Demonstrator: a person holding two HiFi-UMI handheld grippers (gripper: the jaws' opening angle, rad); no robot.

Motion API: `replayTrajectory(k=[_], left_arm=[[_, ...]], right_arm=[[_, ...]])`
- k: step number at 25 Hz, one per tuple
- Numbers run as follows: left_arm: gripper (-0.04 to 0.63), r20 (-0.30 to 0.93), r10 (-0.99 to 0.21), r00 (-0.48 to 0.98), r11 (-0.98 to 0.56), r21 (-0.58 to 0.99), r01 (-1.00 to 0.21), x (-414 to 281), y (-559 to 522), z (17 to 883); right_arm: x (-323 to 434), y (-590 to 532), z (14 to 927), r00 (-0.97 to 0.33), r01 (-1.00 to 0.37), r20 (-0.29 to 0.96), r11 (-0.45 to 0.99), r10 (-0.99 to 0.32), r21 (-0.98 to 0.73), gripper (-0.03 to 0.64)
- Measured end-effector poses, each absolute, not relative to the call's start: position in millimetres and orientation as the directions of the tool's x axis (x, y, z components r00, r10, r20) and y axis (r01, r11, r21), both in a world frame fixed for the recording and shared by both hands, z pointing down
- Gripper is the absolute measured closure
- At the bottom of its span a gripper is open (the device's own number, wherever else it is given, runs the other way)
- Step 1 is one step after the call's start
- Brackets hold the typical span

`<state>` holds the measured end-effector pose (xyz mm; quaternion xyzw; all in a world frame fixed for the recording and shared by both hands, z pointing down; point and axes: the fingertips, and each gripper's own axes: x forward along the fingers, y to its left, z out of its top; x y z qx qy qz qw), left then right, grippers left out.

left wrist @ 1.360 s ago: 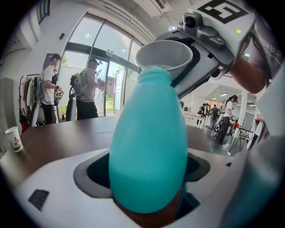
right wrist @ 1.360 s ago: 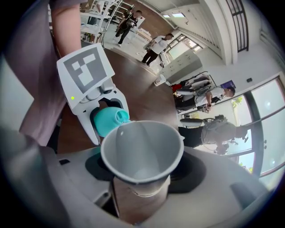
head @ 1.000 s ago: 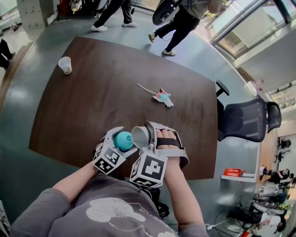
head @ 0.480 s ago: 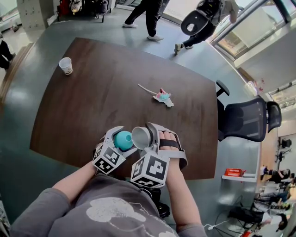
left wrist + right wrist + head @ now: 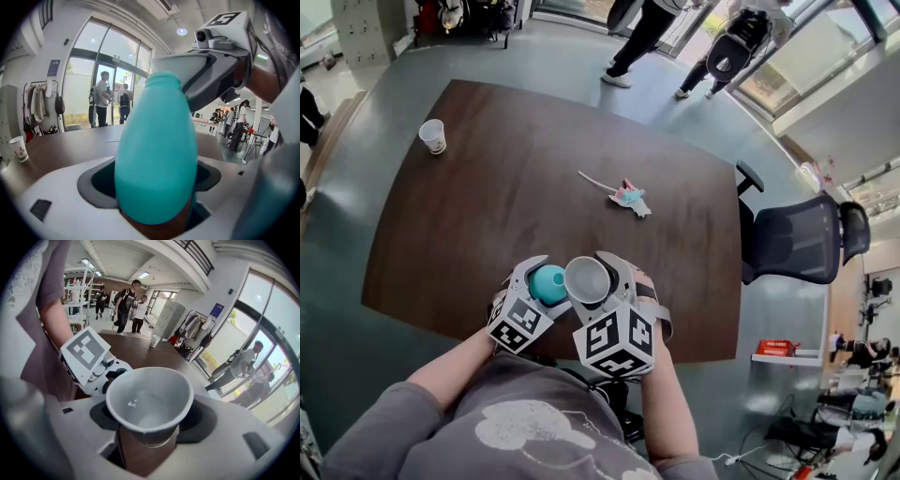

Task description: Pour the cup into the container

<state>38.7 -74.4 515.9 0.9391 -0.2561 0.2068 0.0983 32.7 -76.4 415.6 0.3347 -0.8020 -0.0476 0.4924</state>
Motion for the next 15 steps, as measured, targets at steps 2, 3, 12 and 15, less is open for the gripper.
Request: replayTrajectory(k=[2, 3, 12, 15], left_arm=[[0.163, 0.435, -0.445, 0.783, -0.848, 0.078, -0.525, 37.8, -74.7, 515.6], [0.163, 0.433, -0.448, 0.783, -0.846, 0.078, -0.527, 37.0, -74.7, 515.4], [0.163, 0.423, -0.483, 0.767, -0.83, 0.06, -0.555, 24.2, -76.7, 511.3], [0.163, 0.427, -0.495, 0.757, -0.821, 0.057, -0.569, 17.9, -78.8, 509.5]], right_arm=[[33.0, -76.8, 412.9, -0.334, -0.541, 0.732, 0.757, -0.593, 0.366, 0.325], [33.2, -77.2, 411.0, -0.356, -0.568, 0.717, 0.748, -0.599, 0.343, 0.325], [58.1, -81.8, 398.8, -0.448, -0.757, 0.57, 0.632, -0.688, 0.168, 0.325], [68.7, -81.2, 400.5, -0.438, -0.779, 0.554, 0.607, -0.708, 0.159, 0.325]])
